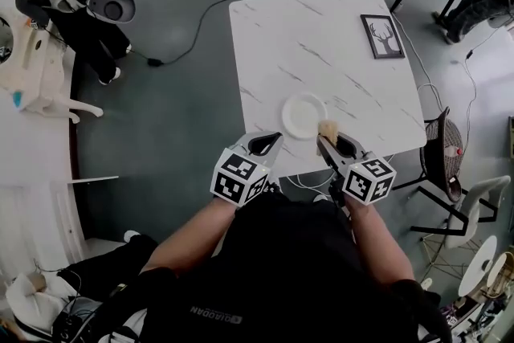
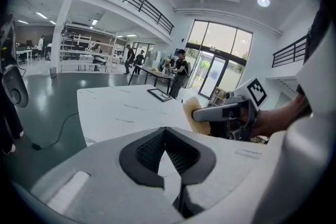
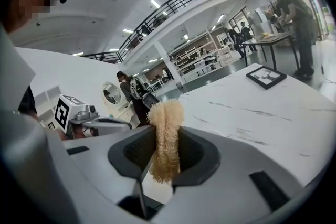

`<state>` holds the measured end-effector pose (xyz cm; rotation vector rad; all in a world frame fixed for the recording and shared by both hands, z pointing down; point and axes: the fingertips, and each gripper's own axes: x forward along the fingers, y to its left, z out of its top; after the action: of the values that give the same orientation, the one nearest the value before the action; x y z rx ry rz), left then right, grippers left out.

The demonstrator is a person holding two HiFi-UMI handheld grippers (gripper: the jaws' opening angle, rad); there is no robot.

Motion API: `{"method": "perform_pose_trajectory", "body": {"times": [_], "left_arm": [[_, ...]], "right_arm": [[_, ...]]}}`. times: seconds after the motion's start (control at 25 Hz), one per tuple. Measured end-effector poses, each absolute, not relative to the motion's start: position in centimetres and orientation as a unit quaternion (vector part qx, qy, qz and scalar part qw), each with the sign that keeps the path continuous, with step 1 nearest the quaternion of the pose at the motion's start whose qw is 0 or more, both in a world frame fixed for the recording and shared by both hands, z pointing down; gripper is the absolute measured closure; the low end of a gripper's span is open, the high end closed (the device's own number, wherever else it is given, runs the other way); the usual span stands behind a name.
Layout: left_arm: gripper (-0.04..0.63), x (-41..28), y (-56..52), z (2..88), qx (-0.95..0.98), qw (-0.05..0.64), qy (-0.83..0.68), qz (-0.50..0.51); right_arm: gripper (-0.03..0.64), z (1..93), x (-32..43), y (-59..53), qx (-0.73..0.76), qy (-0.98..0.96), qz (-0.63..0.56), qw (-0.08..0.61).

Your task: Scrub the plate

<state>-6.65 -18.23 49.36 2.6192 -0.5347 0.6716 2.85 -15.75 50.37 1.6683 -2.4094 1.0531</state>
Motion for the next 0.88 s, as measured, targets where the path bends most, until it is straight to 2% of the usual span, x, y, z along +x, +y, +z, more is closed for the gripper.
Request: {"method": "perform_pose_trajectory", "body": {"times": [0.56,0.88], "left_arm": [[0.596,-7.3,-20.3,50.8,0.93,0.196,-0.183,0.25],[0.595,-7.1,-21.5,50.7,0.918,0.208,-0.243,0.235]], "right_arm": [[0.509,50.5,3.6,-19.6,0.555,-0.762,0.333,0.017],[0.509,51.6,4.3,-21.3,0.522,-0.778,0.348,0.037]]}}
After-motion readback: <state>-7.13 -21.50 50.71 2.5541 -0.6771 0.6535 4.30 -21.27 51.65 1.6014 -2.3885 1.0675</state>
